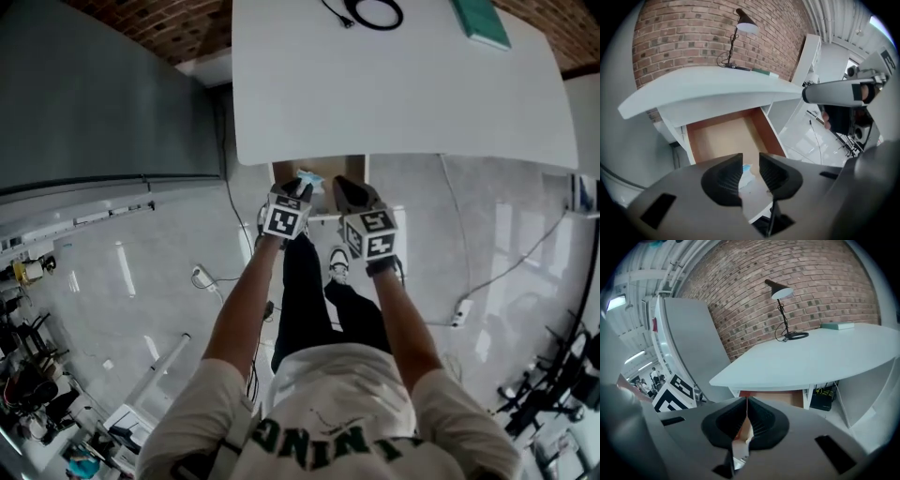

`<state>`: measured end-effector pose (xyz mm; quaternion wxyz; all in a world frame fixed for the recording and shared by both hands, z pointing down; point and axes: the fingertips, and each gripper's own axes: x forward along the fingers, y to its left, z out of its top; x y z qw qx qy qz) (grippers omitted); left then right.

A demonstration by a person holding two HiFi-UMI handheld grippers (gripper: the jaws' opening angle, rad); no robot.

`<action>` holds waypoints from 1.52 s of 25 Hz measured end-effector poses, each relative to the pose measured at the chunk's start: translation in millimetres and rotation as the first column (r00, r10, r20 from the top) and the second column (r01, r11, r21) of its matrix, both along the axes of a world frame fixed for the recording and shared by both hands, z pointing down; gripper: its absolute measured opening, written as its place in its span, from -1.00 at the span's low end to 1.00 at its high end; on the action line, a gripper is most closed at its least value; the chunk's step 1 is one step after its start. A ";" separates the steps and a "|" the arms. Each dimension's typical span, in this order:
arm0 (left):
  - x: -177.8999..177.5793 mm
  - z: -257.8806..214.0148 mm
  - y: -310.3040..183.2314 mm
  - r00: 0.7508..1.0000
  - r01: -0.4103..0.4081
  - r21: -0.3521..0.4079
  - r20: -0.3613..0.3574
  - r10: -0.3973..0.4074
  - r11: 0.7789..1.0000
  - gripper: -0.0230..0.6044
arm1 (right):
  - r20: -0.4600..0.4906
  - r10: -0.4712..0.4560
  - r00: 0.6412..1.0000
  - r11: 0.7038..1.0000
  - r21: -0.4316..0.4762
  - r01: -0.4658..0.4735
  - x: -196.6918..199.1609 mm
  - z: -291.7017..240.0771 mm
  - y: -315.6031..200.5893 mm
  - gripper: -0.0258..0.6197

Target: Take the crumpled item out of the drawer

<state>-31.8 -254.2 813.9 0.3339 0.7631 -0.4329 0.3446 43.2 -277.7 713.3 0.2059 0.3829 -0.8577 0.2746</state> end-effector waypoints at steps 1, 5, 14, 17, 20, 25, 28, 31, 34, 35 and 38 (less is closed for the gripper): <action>2.2 9.1 -1.4 1.000 -0.018 -0.013 0.003 0.018 1.000 -0.58 | 0.007 0.005 1.000 1.000 -0.003 -0.005 1.5 4.5 -0.7 -0.90; 5.3 40.2 -13.5 0.995 -0.085 -0.056 0.044 0.088 0.995 -0.50 | 0.022 0.036 0.999 0.999 -0.019 -0.036 6.7 23.2 -6.1 -0.90; 13.1 96.9 -6.1 0.987 -0.156 -0.172 0.024 0.162 0.973 -0.23 | 0.023 0.093 0.995 0.994 -0.052 -0.092 15.9 50.8 3.9 -0.90; 22.9 110.0 -8.9 0.985 -0.163 -0.184 0.021 0.169 0.969 -0.15 | 0.006 0.098 0.995 0.993 -0.060 -0.097 24.9 60.6 4.4 -0.90; 26.4 124.7 -15.3 0.978 -0.192 -0.180 0.041 0.202 0.965 -0.13 | -0.009 0.120 0.993 0.989 -0.084 -0.121 36.0 71.6 7.6 -0.90; 25.0 154.1 -12.5 0.964 -0.233 -0.220 0.076 0.255 0.947 -0.12 | -0.008 0.152 0.988 0.983 -0.099 -0.152 41.6 81.8 8.9 -0.90; 22.9 169.5 -14.2 0.957 -0.236 -0.247 0.109 0.269 0.940 -0.12 | -0.019 0.175 0.984 0.979 -0.103 -0.176 48.1 88.3 7.7 -0.90; 23.2 181.4 -16.0 0.952 -0.223 -0.258 0.148 0.267 0.940 -0.14 | -0.025 0.185 0.982 0.978 -0.092 -0.187 57.0 87.8 7.0 -0.90; 24.3 187.7 -19.7 0.948 -0.219 -0.269 0.169 0.270 0.938 -0.27 | -0.031 0.200 0.979 0.975 -0.095 -0.202 68.0 88.6 4.9 -0.90; 25.5 187.9 -20.0 0.948 -0.220 -0.273 0.168 0.272 0.937 -0.36 | -0.039 0.202 0.979 0.974 -0.097 -0.205 71.6 91.3 5.3 -0.90; 28.0 184.8 -15.2 0.945 -0.229 -0.282 0.164 0.282 0.932 -0.58 | -0.051 0.203 0.978 0.973 -0.103 -0.207 76.5 94.3 7.5 -0.90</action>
